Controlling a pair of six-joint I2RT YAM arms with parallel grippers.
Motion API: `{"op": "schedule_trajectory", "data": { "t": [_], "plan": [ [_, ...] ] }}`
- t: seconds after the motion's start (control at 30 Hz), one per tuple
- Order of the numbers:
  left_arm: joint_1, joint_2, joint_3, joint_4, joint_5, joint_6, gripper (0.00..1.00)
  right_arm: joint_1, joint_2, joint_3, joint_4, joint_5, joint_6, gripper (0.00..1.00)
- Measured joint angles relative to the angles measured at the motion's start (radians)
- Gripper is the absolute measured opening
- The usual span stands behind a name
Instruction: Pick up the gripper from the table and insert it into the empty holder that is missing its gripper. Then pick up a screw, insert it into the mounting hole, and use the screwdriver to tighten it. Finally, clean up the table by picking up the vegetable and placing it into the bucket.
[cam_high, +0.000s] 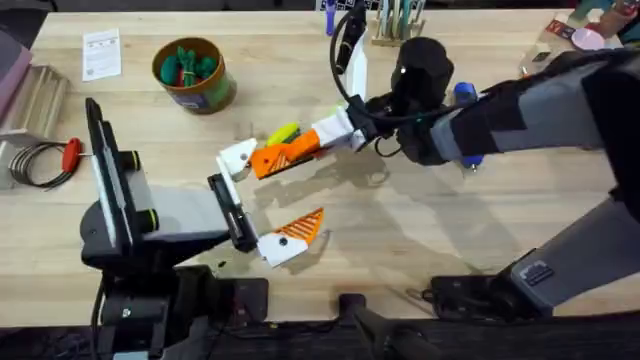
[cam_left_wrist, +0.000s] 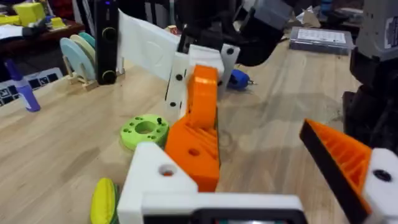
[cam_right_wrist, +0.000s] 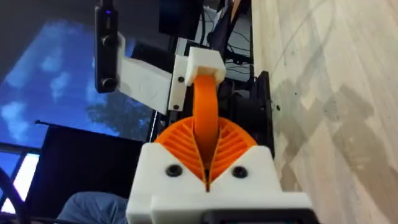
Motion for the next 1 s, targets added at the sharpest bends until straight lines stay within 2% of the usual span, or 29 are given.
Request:
{"op": "schedule_trajectory", "data": {
  "t": [0.37, 0.6, 1.0],
  "plan": [
    [0.0, 0.0, 0.0, 0.0, 0.001, 0.0, 0.985, -0.054, 0.0, 0.0, -0.001, -0.028, -0.001, 0.008],
    [0.0, 0.0, 0.0, 0.0, 0.001, 0.0, 0.986, -0.035, 0.001, 0.0, -0.01, -0.083, -0.001, 0.008],
    [0.0, 0.0, 0.0, 0.0, 0.002, 0.0, 0.986, 0.024, 0.001, 0.0, -0.011, -0.088, 0.0, 0.008]
  ]
}}
